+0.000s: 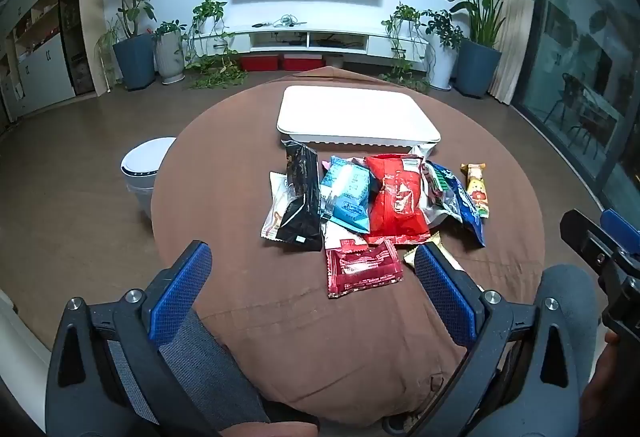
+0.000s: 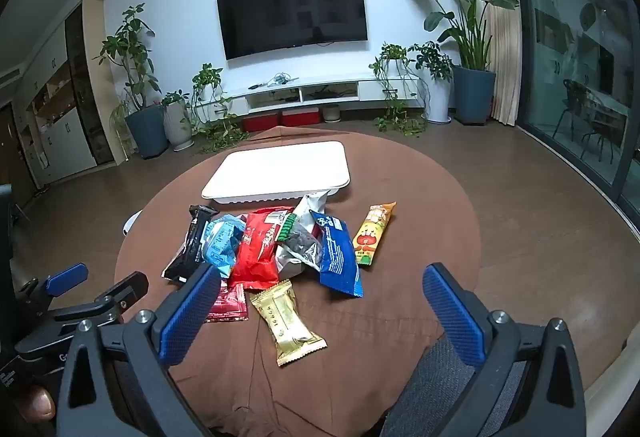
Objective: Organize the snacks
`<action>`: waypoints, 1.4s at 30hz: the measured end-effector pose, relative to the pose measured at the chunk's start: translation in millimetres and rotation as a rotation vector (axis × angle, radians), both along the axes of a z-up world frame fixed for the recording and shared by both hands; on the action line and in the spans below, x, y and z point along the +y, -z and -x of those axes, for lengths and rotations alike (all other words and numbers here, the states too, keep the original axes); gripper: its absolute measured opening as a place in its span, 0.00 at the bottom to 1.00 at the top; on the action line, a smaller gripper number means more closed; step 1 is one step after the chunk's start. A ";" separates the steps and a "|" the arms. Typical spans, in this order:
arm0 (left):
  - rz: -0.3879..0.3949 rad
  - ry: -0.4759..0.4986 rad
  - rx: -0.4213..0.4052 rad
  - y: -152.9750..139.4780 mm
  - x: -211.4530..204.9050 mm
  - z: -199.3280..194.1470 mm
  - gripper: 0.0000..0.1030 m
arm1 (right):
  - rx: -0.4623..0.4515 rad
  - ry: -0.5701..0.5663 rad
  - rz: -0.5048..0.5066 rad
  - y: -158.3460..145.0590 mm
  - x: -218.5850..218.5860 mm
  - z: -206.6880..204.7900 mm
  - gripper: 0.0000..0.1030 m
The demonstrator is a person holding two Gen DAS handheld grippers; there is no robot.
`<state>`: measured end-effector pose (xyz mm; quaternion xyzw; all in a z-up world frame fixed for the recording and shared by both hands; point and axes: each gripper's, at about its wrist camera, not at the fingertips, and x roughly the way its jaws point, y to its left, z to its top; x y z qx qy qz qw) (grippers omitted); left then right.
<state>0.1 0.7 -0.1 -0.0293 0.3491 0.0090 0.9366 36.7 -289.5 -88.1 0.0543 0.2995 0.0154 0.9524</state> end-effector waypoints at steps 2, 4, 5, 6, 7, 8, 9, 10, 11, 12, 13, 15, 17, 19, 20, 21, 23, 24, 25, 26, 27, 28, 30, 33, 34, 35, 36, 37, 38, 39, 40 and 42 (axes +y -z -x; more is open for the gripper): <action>0.002 -0.002 0.001 0.0 1.7 -0.2 1.00 | -0.003 0.001 0.005 -0.1 0.3 0.0 1.00; 0.005 -0.007 0.001 -0.3 4.5 -0.1 1.00 | -0.004 0.001 0.005 -0.5 0.4 0.3 1.00; 0.007 -0.008 0.001 -0.5 6.2 0.3 1.00 | -0.002 0.001 0.006 -0.6 0.5 0.2 1.00; 0.002 -0.009 0.006 1.4 4.2 2.1 1.00 | -0.002 0.001 0.006 -0.7 0.5 0.2 1.00; 0.003 -0.012 0.007 1.4 5.7 2.6 1.00 | -0.002 0.001 0.006 -0.8 0.5 0.2 1.00; 0.003 -0.015 0.007 1.3 7.5 3.3 1.00 | 0.001 0.001 0.006 -0.9 0.7 0.0 1.00; -0.002 -0.013 0.011 3.5 3.6 -3.6 1.00 | 0.001 0.001 0.006 -1.3 0.9 0.1 1.00; -0.009 -0.011 0.017 7.3 0.1 -6.1 1.00 | 0.002 0.001 0.005 -1.5 1.1 0.1 1.00; -0.009 -0.012 0.017 7.4 0.2 -6.2 1.00 | 0.003 0.000 0.006 -2.0 1.4 0.1 1.00; -0.009 -0.012 0.018 7.8 0.5 -6.6 1.00 | 0.004 0.001 0.007 -2.3 1.5 0.3 1.00; -0.009 -0.013 0.018 8.2 0.8 -6.9 1.00 | 0.006 0.002 0.007 -2.5 1.6 0.5 1.00; -0.010 -0.017 0.019 8.8 1.8 -7.4 1.00 | 0.012 0.004 0.008 2.1 0.0 -1.9 1.00; -0.008 -0.016 0.019 8.9 3.0 -7.2 1.00 | 0.012 0.004 0.009 4.5 -0.7 -2.0 1.00; -0.011 -0.015 0.019 8.6 2.2 -7.8 1.00 | 0.014 0.004 0.011 4.1 -1.0 -2.4 1.00; -0.012 -0.015 0.018 8.8 2.6 -8.1 1.00 | 0.015 0.003 0.010 4.1 -1.5 -2.4 1.00; -0.012 -0.015 0.018 9.0 2.9 -8.4 1.00 | 0.016 0.004 0.011 0.0 -2.2 -0.4 1.00; -0.010 -0.014 0.020 8.8 3.8 -8.3 1.00 | 0.017 0.004 0.013 0.3 -1.6 -0.5 1.00; -0.009 -0.015 0.020 8.7 3.3 -7.9 1.00 | 0.017 0.004 0.014 0.4 -1.5 -0.5 1.00; -0.009 -0.016 0.021 8.7 3.8 -8.0 1.00 | 0.017 0.005 0.015 0.6 -1.7 -0.3 1.00; -0.009 -0.016 0.021 8.9 4.0 -8.1 1.00 | 0.018 0.005 0.016 0.9 -1.8 -0.2 1.00; -0.010 -0.015 0.020 8.8 2.9 -7.8 1.00 | 0.021 0.005 0.018 1.7 -0.4 -1.5 1.00; -0.010 -0.016 0.020 8.8 2.8 -7.8 1.00 | 0.023 0.006 0.020 2.5 -0.2 -1.8 1.00; -0.011 -0.016 0.020 8.9 3.0 -8.0 1.00 | 0.032 0.011 0.028 5.5 2.8 -3.4 1.00; -0.010 -0.015 0.021 8.9 3.2 -8.1 1.00 | 0.039 0.015 0.034 6.3 4.3 -3.4 1.00; -0.010 -0.016 0.021 9.0 3.5 -8.3 1.00 | 0.039 0.015 0.034 6.5 4.3 -3.4 1.00; -0.011 -0.016 0.021 9.1 3.6 -8.6 1.00 | 0.038 0.015 0.035 6.7 4.3 -3.6 1.00; -0.011 -0.015 0.021 9.1 3.0 -8.2 1.00 | 0.039 0.015 0.036 6.8 4.1 -3.7 1.00; -0.011 -0.015 0.020 9.0 2.7 -8.1 1.00 | 0.040 0.015 0.036 6.9 4.0 -3.6 1.00; -0.012 -0.015 0.020 9.2 3.2 -8.3 1.00 | 0.041 0.015 0.036 7.1 3.8 -3.6 1.00; -0.011 -0.015 0.020 9.1 2.8 -8.3 1.00 | 0.043 0.014 0.033 8.0 3.4 -3.8 1.00; -0.011 -0.016 0.021 9.0 2.6 -8.3 1.00 | 0.045 0.013 0.034 8.7 3.2 -3.7 1.00; -0.012 -0.015 0.020 9.0 2.5 -8.2 1.00 | 0.049 0.013 0.038 10.7 2.6 -3.2 1.00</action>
